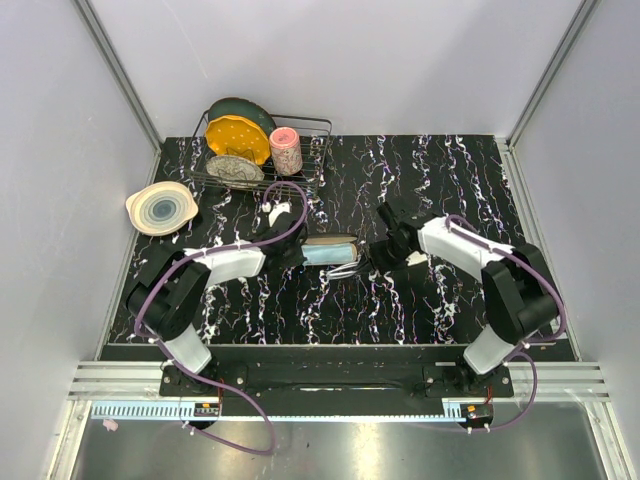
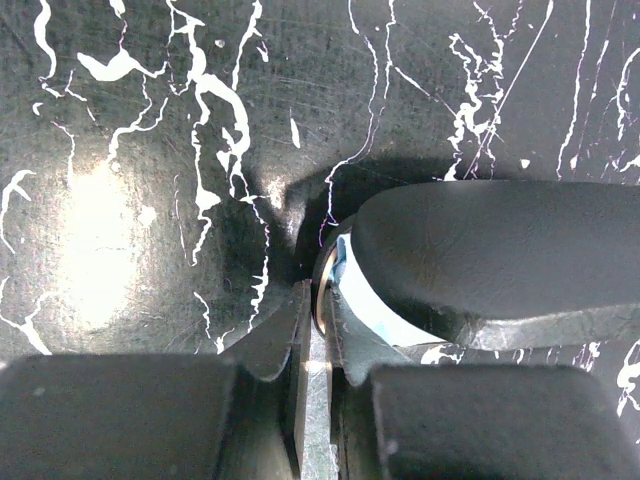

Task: Organize the sunglasses
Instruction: Place the sunglasses in the sunglasses case.

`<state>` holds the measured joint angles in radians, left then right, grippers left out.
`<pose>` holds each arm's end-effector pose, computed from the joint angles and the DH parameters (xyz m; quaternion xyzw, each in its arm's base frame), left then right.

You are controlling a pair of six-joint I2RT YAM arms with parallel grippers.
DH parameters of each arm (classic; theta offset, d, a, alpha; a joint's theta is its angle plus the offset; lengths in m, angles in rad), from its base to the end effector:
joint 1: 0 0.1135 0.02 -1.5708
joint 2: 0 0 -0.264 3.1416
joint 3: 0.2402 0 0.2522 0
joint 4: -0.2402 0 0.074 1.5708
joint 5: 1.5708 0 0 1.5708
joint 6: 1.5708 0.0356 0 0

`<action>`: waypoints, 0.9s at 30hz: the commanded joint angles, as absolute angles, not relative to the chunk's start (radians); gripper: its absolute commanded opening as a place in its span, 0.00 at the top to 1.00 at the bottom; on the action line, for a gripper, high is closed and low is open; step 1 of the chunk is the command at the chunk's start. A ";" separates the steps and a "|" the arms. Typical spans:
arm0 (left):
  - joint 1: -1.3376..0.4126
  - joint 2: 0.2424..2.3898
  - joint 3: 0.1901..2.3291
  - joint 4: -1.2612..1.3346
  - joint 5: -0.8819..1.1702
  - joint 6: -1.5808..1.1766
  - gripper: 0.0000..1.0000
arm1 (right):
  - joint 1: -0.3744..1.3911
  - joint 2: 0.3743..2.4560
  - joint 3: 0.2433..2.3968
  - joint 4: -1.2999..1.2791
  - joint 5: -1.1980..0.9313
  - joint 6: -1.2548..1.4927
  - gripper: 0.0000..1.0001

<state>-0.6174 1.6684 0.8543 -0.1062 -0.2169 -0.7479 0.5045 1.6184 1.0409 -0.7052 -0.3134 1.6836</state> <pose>0.2681 -0.1810 0.1528 -0.0959 0.9377 -0.1208 0.3112 0.2584 0.1552 0.1903 -0.5249 -0.8250 -0.1969 0.0722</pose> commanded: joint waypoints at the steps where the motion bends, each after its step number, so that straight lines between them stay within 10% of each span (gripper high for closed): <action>1: -0.629 1.635 0.834 -0.086 -0.239 -0.689 1.00 | 0.538 1.684 1.141 -0.756 -0.290 1.804 1.00; 27: -0.629 1.638 0.801 -0.011 -0.193 -0.696 1.00 | 0.581 1.933 1.399 -0.795 -0.307 1.876 1.00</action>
<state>-0.6205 1.6611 0.8223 -0.0376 -0.2173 -0.7040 0.5671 1.9182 1.3617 -0.8070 -0.3050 1.8469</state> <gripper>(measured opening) 0.110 0.025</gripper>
